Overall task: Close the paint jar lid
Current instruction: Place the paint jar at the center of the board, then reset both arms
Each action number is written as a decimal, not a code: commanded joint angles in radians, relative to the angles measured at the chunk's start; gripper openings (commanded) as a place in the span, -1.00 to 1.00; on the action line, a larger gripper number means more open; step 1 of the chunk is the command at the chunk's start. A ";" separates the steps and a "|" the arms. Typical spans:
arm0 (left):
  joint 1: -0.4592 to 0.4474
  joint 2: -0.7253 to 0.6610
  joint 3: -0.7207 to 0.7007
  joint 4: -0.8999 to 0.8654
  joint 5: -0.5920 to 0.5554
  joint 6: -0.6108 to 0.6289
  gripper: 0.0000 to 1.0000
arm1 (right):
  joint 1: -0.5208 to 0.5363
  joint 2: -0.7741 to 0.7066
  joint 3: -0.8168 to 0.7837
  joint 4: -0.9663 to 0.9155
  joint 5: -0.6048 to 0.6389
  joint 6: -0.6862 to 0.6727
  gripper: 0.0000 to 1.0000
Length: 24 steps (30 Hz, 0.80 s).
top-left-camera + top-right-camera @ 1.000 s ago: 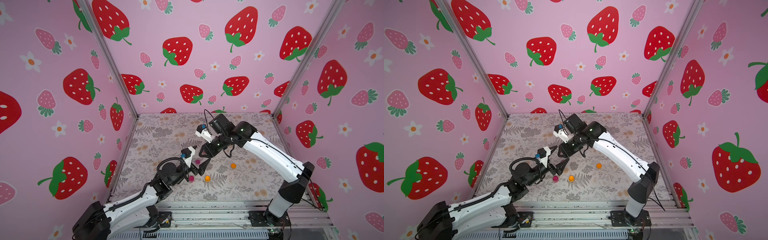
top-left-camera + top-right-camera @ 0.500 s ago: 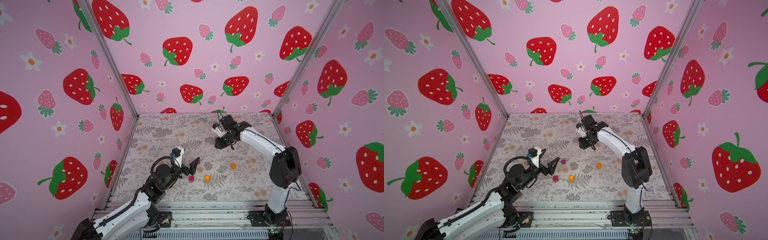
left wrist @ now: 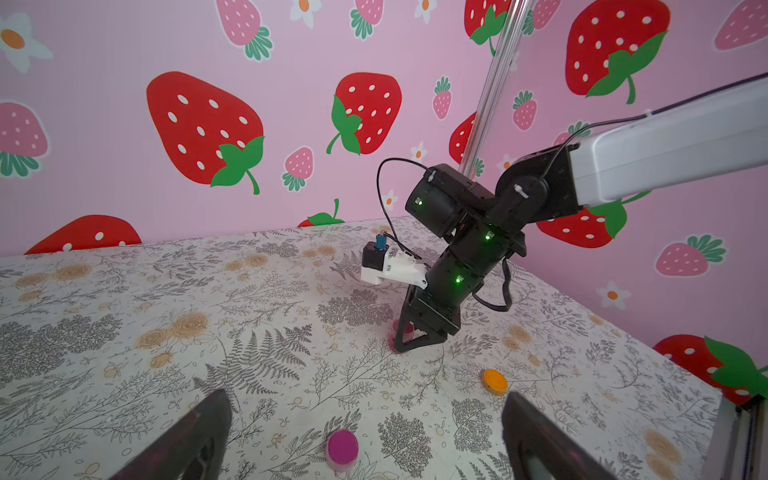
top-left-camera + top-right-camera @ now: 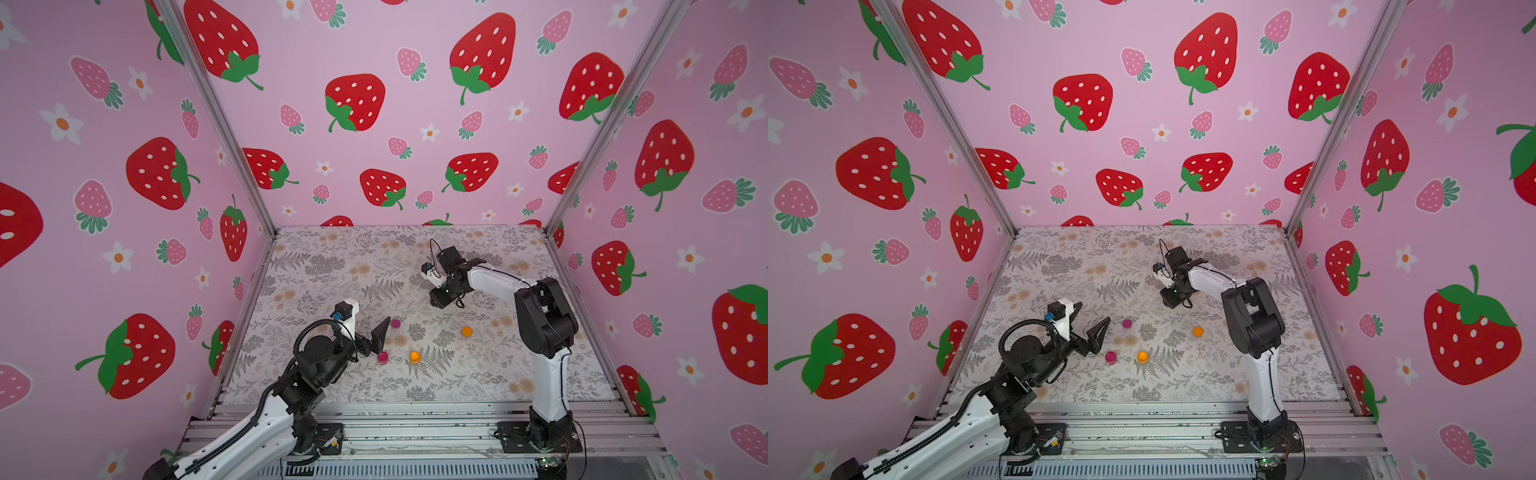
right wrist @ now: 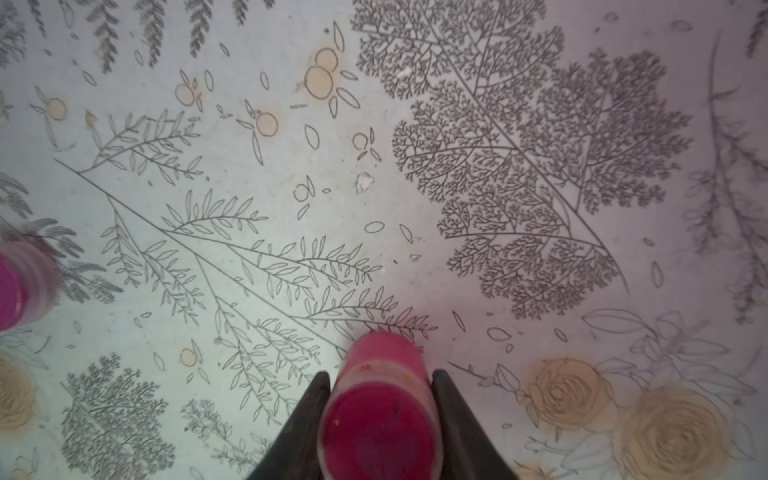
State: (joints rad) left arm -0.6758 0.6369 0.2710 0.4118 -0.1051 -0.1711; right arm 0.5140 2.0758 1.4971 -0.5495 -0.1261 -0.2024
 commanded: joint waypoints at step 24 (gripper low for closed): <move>0.176 0.102 0.116 -0.464 -0.004 -0.388 0.99 | 0.269 -0.547 -0.280 -0.045 -0.104 0.294 0.50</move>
State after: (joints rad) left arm -0.5312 0.7017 0.3252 0.0380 -0.1654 -0.4606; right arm 0.7177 1.5410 1.2514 -0.5621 -0.2279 0.0124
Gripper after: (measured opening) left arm 0.993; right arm 0.752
